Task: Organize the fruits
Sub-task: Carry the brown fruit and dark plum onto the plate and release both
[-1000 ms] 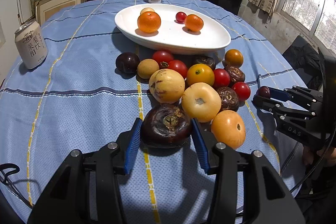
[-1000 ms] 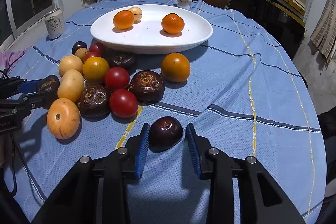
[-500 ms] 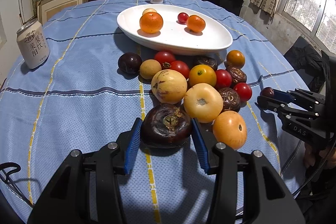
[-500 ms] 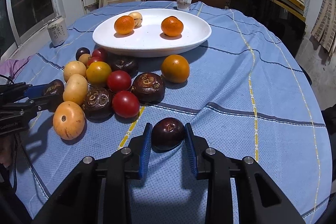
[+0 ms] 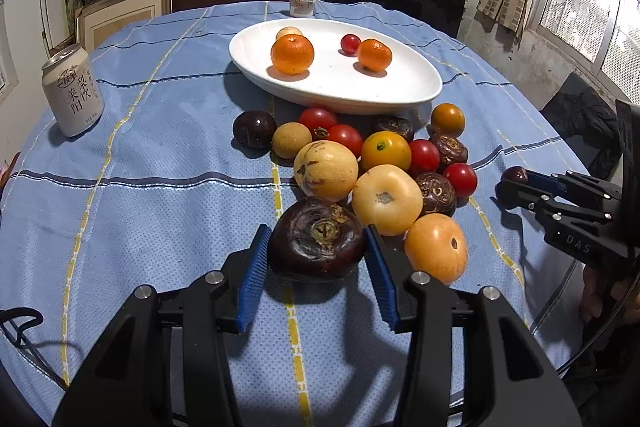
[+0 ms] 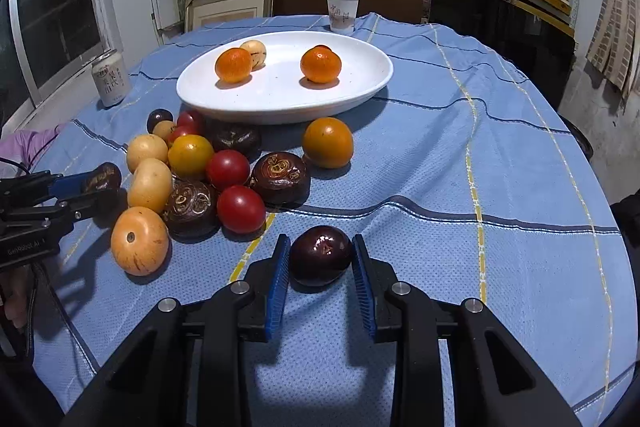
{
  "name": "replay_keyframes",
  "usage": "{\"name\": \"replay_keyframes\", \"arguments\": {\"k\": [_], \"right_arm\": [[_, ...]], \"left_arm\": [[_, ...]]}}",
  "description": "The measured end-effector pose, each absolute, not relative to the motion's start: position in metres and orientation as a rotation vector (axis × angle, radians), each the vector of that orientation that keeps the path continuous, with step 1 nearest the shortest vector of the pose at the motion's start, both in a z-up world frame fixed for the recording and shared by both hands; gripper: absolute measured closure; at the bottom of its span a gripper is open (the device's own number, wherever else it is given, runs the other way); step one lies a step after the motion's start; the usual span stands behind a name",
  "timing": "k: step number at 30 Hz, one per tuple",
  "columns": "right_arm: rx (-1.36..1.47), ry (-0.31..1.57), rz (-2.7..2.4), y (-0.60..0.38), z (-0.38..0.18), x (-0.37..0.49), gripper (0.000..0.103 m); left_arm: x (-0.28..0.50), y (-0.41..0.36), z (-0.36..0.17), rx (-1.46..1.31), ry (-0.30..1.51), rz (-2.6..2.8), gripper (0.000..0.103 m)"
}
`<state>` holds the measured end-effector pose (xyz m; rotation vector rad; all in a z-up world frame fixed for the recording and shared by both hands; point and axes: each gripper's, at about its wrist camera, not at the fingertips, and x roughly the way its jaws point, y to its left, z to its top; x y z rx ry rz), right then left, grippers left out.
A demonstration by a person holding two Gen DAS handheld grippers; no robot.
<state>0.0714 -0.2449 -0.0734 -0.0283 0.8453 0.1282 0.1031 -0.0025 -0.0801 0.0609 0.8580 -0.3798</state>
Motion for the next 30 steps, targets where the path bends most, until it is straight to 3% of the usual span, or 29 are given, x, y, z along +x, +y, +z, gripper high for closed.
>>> {"name": "replay_keyframes", "arguments": {"k": [9,18,30], "right_arm": [[-0.021,0.778,0.159,-0.254,-0.032,0.078,0.072],[-0.030,0.717,0.150,-0.270,0.019,0.159,0.072],[-0.065,0.857,0.189,-0.260,-0.034,0.269,0.071]], "left_arm": [[0.110,-0.015,-0.042,0.101,0.813,-0.408,0.057],[0.194,-0.064,-0.018,0.105,0.826,-0.421,0.057],[0.273,-0.105,-0.055,0.130,0.948,-0.430,0.056]]}}
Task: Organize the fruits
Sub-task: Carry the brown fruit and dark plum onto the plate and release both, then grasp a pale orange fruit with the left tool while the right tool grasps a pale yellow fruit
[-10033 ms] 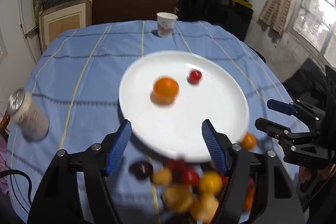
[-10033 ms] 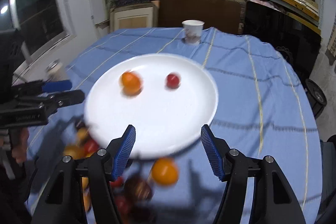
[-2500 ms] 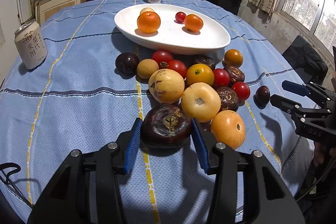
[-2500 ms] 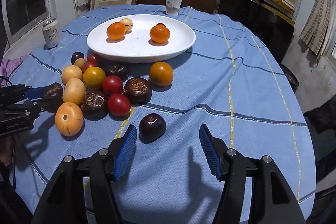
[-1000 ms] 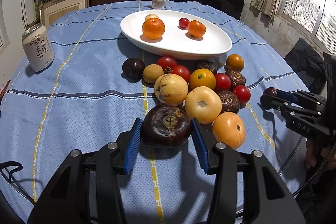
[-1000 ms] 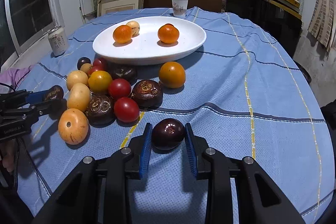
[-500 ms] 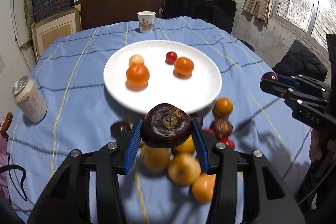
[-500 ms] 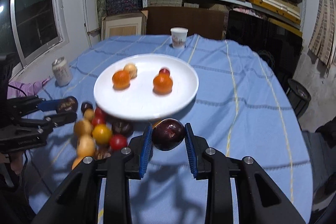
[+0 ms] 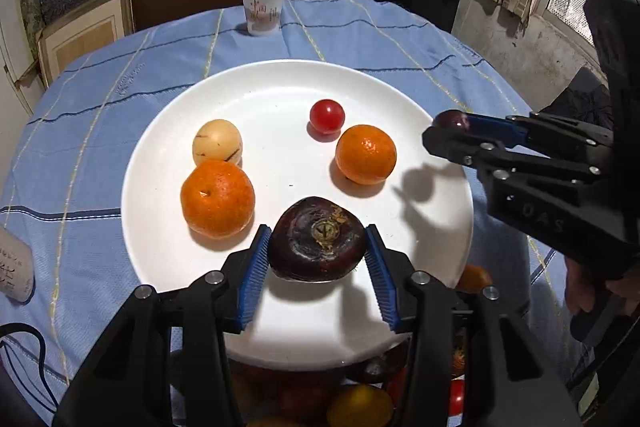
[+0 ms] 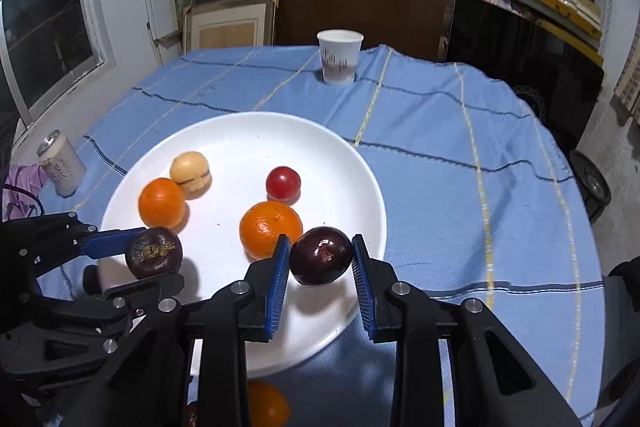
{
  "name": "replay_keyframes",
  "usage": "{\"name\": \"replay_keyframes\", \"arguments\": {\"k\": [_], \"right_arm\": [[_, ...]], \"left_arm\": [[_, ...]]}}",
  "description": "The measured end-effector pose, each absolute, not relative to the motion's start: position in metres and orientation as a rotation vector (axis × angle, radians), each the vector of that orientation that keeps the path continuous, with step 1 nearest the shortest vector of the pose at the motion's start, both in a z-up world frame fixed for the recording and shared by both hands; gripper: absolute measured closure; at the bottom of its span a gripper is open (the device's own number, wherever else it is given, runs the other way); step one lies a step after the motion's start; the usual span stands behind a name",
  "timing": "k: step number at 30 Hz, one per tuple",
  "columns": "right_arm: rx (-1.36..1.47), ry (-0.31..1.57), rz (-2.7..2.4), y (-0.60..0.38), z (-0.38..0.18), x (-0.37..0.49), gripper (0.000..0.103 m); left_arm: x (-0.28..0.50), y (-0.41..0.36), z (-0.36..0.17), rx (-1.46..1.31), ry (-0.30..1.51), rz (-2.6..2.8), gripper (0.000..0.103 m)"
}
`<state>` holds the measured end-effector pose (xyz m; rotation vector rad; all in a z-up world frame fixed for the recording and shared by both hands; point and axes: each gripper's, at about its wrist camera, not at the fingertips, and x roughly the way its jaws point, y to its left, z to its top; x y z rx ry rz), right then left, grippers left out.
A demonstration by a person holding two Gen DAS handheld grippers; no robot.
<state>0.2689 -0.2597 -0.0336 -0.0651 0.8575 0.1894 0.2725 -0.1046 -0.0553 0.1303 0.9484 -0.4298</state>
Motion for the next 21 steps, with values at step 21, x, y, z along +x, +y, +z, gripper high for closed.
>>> {"name": "replay_keyframes", "arguments": {"k": [21], "right_arm": [[0.069,0.824,0.187,-0.260,-0.049,0.094,0.044]], "left_arm": [[0.106,-0.049,-0.060,0.265,0.824,-0.438,0.027]]}}
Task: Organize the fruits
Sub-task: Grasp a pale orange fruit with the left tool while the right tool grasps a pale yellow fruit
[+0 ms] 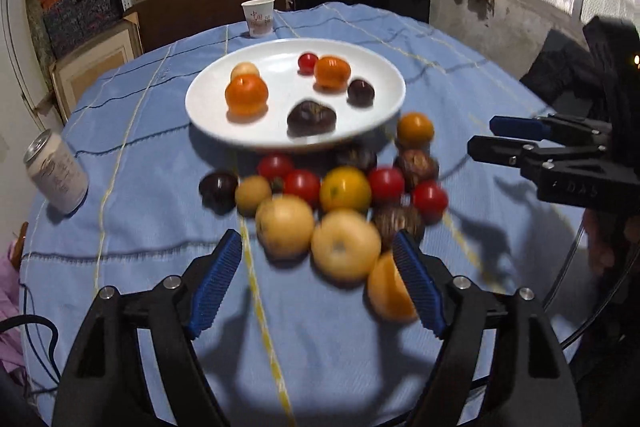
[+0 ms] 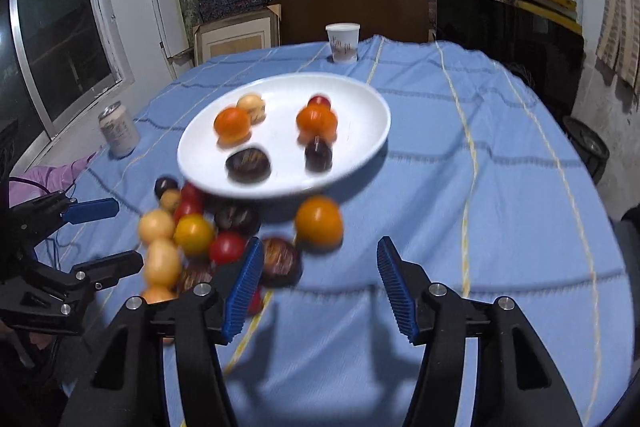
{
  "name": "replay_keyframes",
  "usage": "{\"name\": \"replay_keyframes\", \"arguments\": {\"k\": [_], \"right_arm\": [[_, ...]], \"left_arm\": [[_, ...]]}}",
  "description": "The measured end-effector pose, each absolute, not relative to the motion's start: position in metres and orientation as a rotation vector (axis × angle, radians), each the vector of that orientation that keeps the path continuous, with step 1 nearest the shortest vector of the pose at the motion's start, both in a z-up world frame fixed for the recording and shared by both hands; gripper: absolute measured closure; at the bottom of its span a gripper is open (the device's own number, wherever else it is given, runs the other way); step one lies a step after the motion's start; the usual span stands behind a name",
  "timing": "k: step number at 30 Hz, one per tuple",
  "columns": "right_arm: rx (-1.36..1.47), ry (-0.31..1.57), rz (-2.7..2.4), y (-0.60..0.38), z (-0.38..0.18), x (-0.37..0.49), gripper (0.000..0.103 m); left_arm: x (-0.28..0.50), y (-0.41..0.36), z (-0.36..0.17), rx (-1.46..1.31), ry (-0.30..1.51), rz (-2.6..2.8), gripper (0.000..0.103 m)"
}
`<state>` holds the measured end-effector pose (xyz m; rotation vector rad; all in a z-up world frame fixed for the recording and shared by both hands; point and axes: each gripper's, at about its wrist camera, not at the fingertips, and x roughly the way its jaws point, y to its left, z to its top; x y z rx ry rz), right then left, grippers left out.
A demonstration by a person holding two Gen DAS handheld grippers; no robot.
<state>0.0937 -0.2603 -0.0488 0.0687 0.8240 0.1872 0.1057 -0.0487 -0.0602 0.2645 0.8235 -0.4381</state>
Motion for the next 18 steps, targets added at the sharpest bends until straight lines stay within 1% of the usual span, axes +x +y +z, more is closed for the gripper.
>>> {"name": "replay_keyframes", "arguments": {"k": [5,10,11,12,13,15,18], "right_arm": [[0.068,0.859,0.179,-0.248,-0.074,0.070,0.044],[0.079,0.850,0.157,-0.249,-0.078,0.065,0.044],[0.090,0.860,0.157,-0.251,-0.079,0.067,0.044],[0.105,0.873,0.155,-0.253,-0.080,0.069,0.044],[0.113,0.877,0.154,-0.255,-0.081,0.069,0.044],[0.124,0.874,0.155,-0.257,-0.081,0.068,0.044],[0.104,0.850,0.160,-0.254,-0.079,0.064,0.044]], "left_arm": [[0.092,-0.041,-0.068,0.189,0.843,-0.464,0.028],[0.069,-0.059,-0.066,0.235,0.812,-0.518,0.028],[0.069,-0.064,-0.068,0.241,0.816,-0.518,0.030],[0.070,-0.067,-0.071,0.241,0.826,-0.520,0.038],[0.072,-0.071,-0.076,0.239,0.843,-0.524,0.048],[0.079,-0.077,-0.088,0.248,0.881,-0.512,0.060],[0.081,-0.080,-0.093,0.244,0.884,-0.504,0.061]]}}
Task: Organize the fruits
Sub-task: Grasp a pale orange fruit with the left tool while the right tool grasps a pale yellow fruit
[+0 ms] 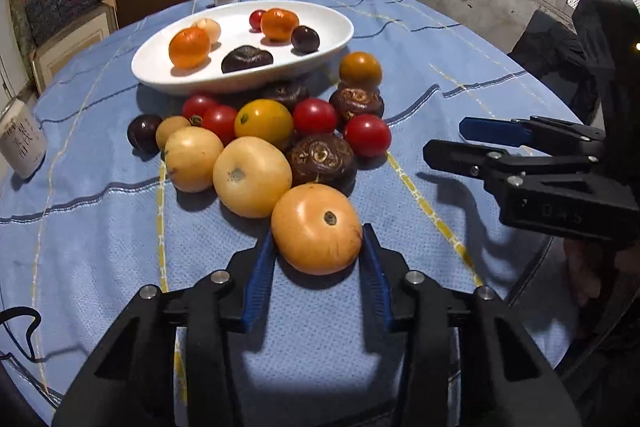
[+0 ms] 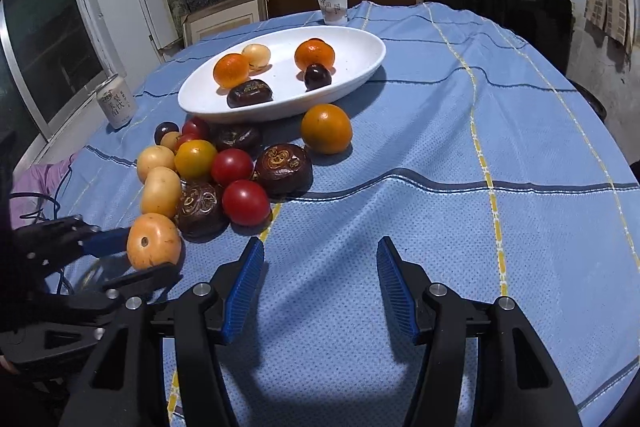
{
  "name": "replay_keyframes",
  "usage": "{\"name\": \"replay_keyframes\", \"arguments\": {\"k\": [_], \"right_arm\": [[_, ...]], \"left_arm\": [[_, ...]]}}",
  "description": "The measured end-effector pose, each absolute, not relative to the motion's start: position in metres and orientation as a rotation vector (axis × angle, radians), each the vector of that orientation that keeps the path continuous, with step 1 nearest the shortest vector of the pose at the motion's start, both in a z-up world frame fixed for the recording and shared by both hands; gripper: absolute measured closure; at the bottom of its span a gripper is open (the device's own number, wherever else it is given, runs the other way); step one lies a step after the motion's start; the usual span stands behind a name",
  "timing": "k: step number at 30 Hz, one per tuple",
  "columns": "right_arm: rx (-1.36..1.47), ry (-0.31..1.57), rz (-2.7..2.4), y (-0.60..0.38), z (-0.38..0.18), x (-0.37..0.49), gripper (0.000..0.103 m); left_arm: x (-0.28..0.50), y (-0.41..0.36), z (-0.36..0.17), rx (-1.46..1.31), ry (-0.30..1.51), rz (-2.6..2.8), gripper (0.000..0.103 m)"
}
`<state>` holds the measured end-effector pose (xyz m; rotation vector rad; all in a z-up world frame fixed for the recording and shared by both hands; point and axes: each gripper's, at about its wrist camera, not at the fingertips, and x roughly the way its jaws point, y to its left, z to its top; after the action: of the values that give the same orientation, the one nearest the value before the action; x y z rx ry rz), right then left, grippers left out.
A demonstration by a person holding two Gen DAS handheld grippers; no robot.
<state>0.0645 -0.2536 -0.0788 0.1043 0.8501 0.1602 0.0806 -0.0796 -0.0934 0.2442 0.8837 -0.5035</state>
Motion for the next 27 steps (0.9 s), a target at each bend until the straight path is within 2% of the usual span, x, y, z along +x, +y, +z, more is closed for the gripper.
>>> {"name": "replay_keyframes", "arguments": {"k": [10,13,17,27], "right_arm": [[0.065,0.847,0.176,-0.248,-0.077,0.063,0.044],[0.024,0.861,0.168,-0.240,-0.077,0.066,0.044],[0.078,0.885,0.252,-0.227,-0.074,0.072,0.049],[-0.129,0.843,0.381,-0.153,-0.061,0.083,0.050]], "left_arm": [[0.074,-0.038,-0.074,0.095,0.754,-0.441,0.061],[0.084,-0.017,-0.073,0.062,0.758,-0.377,0.061],[0.093,-0.004,-0.076,-0.002,0.798,-0.378,0.061],[0.089,0.012,-0.072,-0.074,0.755,-0.364,0.061]]}}
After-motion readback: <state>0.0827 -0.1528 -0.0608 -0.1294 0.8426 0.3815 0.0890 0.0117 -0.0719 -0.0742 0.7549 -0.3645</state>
